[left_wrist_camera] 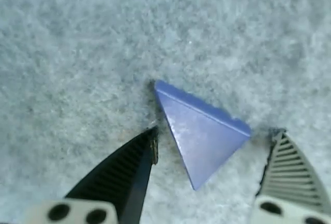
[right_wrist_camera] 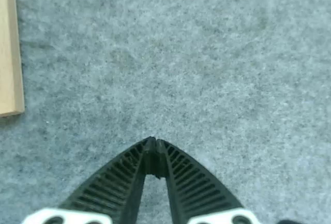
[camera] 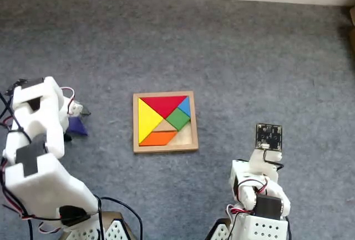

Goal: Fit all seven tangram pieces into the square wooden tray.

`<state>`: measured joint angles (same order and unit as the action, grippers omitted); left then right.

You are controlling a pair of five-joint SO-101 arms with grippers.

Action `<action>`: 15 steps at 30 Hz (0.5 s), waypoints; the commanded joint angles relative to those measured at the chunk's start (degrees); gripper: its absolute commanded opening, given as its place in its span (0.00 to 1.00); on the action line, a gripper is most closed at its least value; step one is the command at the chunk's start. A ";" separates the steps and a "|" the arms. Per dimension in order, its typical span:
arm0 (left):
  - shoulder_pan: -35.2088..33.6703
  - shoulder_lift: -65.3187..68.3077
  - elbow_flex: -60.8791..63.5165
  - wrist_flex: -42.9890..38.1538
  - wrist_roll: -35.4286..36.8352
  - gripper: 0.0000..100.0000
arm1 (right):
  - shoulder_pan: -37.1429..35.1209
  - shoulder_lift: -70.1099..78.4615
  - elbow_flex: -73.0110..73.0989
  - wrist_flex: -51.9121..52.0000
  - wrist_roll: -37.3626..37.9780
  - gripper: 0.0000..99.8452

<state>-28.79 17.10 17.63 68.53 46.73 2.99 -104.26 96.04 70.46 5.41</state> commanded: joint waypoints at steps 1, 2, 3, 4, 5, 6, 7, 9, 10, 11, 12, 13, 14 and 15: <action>-2.42 3.03 -7.16 3.43 1.93 0.32 | 0.92 -0.66 3.91 -0.92 0.62 0.01; -2.42 4.00 -8.40 4.13 2.02 0.32 | 0.92 -0.66 3.91 -0.92 0.62 0.01; -2.42 4.53 -9.36 4.66 2.02 0.32 | 0.92 -0.66 3.91 -0.92 0.62 0.01; -2.42 4.97 -10.24 5.10 2.02 0.32 | 0.92 -0.66 3.91 -0.92 0.62 0.01; -2.51 5.32 -10.77 5.19 2.11 0.32 | 0.92 -0.66 3.91 -0.92 0.62 0.01; -2.51 5.41 -11.03 5.45 2.37 0.32 | 0.92 -0.66 3.91 -0.92 0.62 0.01; -2.59 5.49 -11.12 5.45 3.69 0.32 | 0.92 -0.66 3.91 -0.92 0.62 0.01; -3.30 5.32 -11.03 5.45 5.10 0.32 | 0.92 -0.66 3.91 -0.92 0.62 0.01; -3.56 5.32 -11.03 5.45 5.45 0.32 | 0.92 -0.66 3.91 -0.92 0.62 0.01; -3.91 5.32 -11.03 5.45 5.54 0.32 | 0.92 -0.66 3.91 -0.92 0.62 0.01; -4.09 5.32 -11.03 5.45 5.54 0.32 | 0.92 -0.66 3.91 -0.92 0.62 0.01; -4.09 5.32 -11.03 5.45 5.54 0.32 | 0.92 -0.66 3.91 -0.92 0.62 0.01; -4.09 5.32 -11.03 5.54 5.63 0.32 | 0.92 -0.66 3.91 -0.92 0.62 0.01; -4.18 5.32 -11.03 5.63 5.63 0.32 | 0.92 -0.66 3.91 -0.92 0.62 0.01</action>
<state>-30.64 22.64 9.54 74.07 51.21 2.99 -104.26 96.04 70.46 5.41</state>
